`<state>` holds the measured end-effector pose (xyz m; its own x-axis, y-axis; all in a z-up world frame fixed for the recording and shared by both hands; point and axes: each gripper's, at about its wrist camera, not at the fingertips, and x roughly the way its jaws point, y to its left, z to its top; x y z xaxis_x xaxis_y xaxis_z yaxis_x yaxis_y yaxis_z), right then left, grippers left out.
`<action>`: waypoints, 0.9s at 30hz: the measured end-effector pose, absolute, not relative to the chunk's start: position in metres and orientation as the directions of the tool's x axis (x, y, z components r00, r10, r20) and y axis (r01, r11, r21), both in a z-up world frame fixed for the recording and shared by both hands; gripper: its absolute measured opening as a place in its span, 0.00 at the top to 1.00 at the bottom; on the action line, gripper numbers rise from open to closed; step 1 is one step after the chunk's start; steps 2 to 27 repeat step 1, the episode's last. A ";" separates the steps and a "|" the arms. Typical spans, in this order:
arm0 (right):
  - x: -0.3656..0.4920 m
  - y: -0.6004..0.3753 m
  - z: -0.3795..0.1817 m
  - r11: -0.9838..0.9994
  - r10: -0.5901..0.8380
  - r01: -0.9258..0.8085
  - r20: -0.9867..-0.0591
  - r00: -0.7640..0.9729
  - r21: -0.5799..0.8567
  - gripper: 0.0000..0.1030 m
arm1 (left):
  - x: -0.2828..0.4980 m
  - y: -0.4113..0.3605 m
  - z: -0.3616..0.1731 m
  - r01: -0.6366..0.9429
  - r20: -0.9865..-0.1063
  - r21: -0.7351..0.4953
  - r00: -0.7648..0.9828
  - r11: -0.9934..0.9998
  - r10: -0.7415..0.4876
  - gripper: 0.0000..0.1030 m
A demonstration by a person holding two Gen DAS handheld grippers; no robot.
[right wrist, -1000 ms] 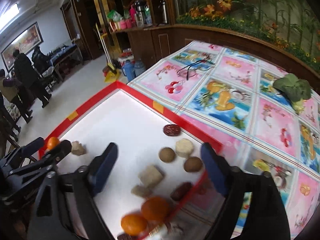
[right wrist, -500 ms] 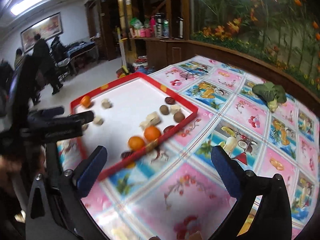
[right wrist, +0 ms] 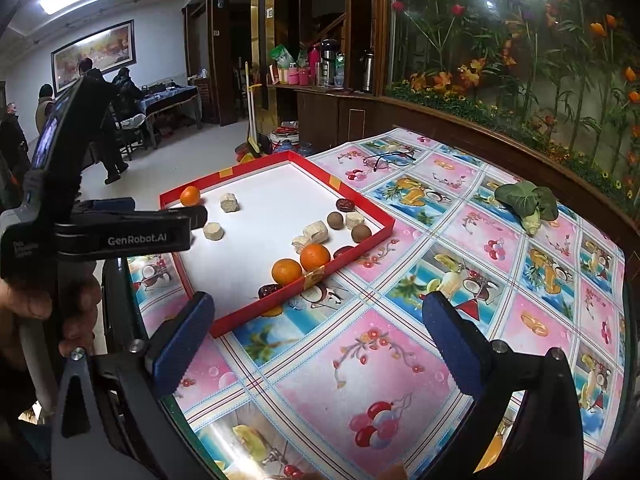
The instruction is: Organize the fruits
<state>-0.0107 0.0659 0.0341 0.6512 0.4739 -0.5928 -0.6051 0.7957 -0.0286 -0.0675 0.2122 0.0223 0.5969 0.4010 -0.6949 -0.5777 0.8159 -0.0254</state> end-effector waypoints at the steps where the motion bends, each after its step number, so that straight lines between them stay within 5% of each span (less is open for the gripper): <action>1: -0.011 0.068 0.034 0.794 0.475 -0.607 -0.593 0.650 -0.029 0.00 | -0.067 0.212 0.022 -0.574 -0.696 -0.024 0.597 0.818 0.398 0.00; 27: -0.011 0.068 0.034 0.794 0.475 -0.607 -0.593 0.650 -0.029 0.00 | -0.067 0.212 0.022 -0.574 -0.696 -0.024 0.597 0.818 0.398 0.00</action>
